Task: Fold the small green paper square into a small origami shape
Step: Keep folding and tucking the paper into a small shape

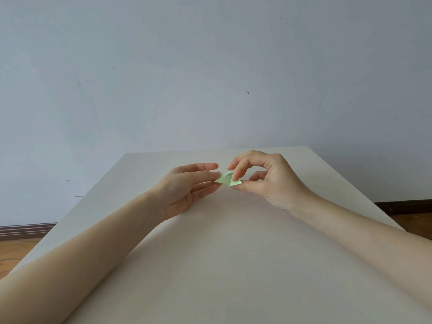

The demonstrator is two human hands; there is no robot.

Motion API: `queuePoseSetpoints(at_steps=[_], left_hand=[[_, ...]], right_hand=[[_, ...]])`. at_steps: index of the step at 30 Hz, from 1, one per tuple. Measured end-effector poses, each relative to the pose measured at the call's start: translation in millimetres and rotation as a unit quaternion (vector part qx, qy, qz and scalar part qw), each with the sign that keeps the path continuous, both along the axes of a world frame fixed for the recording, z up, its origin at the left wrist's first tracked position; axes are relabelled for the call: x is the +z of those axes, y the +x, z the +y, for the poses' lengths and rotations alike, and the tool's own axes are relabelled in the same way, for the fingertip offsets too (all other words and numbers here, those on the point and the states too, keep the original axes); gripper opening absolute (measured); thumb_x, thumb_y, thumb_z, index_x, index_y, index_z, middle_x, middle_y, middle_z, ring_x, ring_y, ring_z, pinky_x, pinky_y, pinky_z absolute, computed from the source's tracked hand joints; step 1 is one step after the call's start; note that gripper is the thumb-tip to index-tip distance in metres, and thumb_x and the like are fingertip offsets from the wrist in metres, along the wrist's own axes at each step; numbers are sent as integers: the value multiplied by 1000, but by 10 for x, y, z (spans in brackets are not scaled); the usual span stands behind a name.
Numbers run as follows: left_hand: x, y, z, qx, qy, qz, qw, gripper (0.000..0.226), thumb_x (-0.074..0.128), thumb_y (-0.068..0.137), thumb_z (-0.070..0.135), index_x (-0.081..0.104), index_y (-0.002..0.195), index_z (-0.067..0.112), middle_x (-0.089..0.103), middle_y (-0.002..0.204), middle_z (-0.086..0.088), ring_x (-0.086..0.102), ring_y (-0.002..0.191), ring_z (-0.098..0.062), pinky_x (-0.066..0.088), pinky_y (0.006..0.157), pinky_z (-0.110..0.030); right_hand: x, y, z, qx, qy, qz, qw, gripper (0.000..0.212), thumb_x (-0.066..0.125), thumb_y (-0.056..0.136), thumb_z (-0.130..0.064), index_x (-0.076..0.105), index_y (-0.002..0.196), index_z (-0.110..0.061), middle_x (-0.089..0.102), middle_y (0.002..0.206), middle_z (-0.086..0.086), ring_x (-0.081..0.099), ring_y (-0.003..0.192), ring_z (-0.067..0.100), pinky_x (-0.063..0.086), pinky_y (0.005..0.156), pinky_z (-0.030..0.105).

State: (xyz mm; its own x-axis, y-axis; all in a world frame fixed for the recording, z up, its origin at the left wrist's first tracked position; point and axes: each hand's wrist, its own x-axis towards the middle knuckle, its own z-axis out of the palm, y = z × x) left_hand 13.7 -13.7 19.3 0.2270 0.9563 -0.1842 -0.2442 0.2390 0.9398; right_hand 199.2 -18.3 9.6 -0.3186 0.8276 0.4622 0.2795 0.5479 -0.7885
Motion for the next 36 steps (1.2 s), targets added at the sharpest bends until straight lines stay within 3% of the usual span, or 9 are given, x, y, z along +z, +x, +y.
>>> queuePoseSetpoints(at_steps=[4,15,20,24,31,36], left_hand=[[-14,-10,-10,7,27,31,999,19,65,81,0,65,98,8,73,84,-8,71,71,-12,55,61,-17],[-25,6,-20,8,38,46,998,21,67,78,-2,65,97,6,69,91,-11,70,71,-10,54,64,-15],[-13,13,-24,-1,35,60,998,20,66,78,-3,63,97,4,71,85,-9,71,71,-10,54,63,-14],[-2,16,-40,-7,41,74,996,21,67,78,-3,64,97,6,72,78,-5,70,68,-9,54,62,-14],[-5,20,-54,9,68,124,990,21,72,75,0,66,92,10,72,86,-9,70,70,-11,54,63,-16],[3,16,-61,-8,63,118,991,18,70,76,-2,66,90,9,71,79,-7,69,67,-11,53,62,-16]], right_hand=[[4,6,-3,-2,-14,11,1000,13,75,72,-4,64,68,-6,72,88,-2,64,88,21,49,68,35],[11,22,4,14,-12,5,1000,13,75,71,0,68,73,-10,71,81,2,63,78,16,47,63,22],[-12,11,2,11,16,-49,999,20,76,71,-3,74,77,-21,67,81,1,58,77,15,49,66,30],[-22,5,9,9,34,-57,998,16,78,70,-5,73,70,-20,64,81,5,58,78,18,50,67,37],[-28,3,11,19,28,-49,998,23,77,70,-3,70,69,-24,67,87,-4,60,85,18,50,67,37],[-40,17,40,19,21,-64,998,12,77,74,-10,73,77,-22,66,90,-6,58,81,13,49,66,33]])
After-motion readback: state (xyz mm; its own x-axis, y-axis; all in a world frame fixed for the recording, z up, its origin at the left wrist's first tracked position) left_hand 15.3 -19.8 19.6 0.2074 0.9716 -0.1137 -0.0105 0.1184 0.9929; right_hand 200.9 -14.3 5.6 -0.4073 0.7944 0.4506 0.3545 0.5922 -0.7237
